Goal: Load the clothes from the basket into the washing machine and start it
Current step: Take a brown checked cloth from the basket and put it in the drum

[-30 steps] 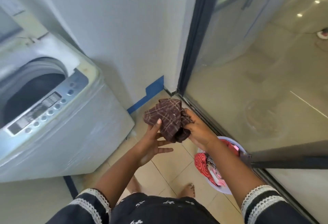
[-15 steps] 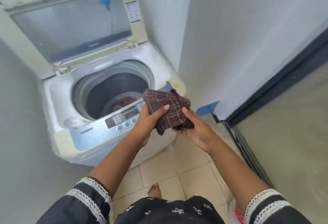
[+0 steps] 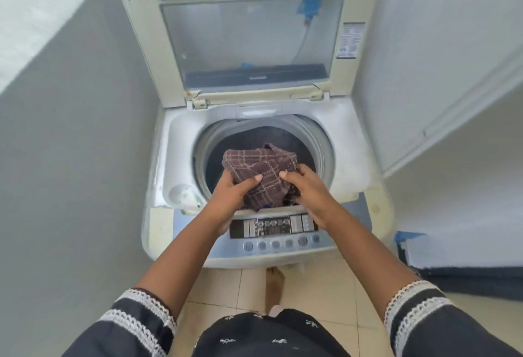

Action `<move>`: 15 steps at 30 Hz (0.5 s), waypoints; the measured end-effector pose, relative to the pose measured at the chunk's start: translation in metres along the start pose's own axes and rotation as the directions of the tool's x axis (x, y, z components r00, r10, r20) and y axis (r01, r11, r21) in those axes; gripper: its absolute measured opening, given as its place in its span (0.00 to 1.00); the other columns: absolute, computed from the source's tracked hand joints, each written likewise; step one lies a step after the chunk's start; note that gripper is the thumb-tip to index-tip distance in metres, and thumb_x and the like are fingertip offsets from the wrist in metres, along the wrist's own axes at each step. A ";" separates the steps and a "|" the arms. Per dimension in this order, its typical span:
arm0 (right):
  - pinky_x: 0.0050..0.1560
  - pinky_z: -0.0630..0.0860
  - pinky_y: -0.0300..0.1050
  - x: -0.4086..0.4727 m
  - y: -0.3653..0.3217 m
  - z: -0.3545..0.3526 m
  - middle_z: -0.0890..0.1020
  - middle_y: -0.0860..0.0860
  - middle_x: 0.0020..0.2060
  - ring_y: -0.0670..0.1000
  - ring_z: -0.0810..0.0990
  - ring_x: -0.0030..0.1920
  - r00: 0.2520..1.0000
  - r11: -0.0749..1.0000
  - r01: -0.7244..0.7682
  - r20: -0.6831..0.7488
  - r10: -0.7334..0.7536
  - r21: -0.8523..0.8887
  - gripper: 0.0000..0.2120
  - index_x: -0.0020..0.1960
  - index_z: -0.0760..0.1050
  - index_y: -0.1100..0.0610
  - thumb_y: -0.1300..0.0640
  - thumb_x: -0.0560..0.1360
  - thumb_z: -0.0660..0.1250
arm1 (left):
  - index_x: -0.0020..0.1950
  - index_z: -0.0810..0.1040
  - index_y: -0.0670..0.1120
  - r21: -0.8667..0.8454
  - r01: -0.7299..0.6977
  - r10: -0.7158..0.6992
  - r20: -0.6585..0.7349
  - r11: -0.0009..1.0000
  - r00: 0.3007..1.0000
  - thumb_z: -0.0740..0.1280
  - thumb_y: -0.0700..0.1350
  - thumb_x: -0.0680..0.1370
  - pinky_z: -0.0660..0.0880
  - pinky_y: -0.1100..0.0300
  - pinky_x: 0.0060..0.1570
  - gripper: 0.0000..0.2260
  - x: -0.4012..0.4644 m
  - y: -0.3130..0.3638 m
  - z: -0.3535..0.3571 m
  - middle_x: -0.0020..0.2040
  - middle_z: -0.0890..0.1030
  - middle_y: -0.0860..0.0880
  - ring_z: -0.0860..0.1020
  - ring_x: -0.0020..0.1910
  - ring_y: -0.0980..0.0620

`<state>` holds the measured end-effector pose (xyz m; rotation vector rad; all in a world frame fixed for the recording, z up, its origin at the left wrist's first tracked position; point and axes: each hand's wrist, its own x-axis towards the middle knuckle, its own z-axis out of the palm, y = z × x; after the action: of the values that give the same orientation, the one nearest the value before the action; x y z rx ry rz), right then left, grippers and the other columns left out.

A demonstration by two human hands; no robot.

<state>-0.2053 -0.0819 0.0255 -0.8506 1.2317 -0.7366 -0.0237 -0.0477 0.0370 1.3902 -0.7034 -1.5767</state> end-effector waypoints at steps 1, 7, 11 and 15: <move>0.60 0.79 0.59 0.017 -0.001 0.000 0.84 0.55 0.54 0.56 0.84 0.54 0.999 0.999 -0.033 0.015 0.033 -0.035 0.10 0.57 0.75 0.51 0.54 0.76 0.70 | 0.71 0.67 0.50 -0.013 0.024 -0.025 -0.046 1.000 0.999 0.71 0.41 0.77 0.81 0.48 0.53 0.25 0.015 -0.001 -0.004 0.62 0.81 0.50 0.82 0.57 0.50; 0.55 0.81 0.61 0.106 0.014 -0.011 0.81 0.55 0.57 0.55 0.82 0.55 0.949 0.934 -0.313 -0.008 0.316 -0.171 0.16 0.58 0.71 0.51 0.49 0.73 0.71 | 0.67 0.61 0.49 -0.029 0.233 -0.234 -0.204 0.972 0.951 0.69 0.41 0.79 0.82 0.49 0.44 0.22 0.082 -0.020 -0.007 0.64 0.73 0.48 0.79 0.56 0.49; 0.51 0.83 0.57 0.144 0.030 -0.022 0.78 0.55 0.59 0.56 0.80 0.56 0.875 0.837 -0.473 -0.036 0.482 -0.274 0.24 0.65 0.69 0.54 0.48 0.72 0.70 | 0.66 0.62 0.49 0.015 0.357 -0.344 -0.241 0.934 0.908 0.68 0.40 0.80 0.82 0.50 0.43 0.20 0.108 -0.037 -0.005 0.65 0.73 0.47 0.78 0.56 0.48; 0.51 0.83 0.56 0.159 0.040 -0.027 0.80 0.56 0.57 0.56 0.81 0.54 0.841 0.803 -0.537 -0.085 0.534 -0.259 0.19 0.65 0.71 0.57 0.50 0.77 0.66 | 0.70 0.62 0.49 0.010 0.413 -0.407 -0.149 0.911 0.901 0.71 0.40 0.77 0.77 0.43 0.61 0.26 0.118 -0.046 0.000 0.65 0.76 0.46 0.79 0.59 0.46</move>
<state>-0.2013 -0.2019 -0.0901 -0.6642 1.5142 -0.1068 -0.0320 -0.1324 -0.0566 1.7484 -0.3697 -1.7643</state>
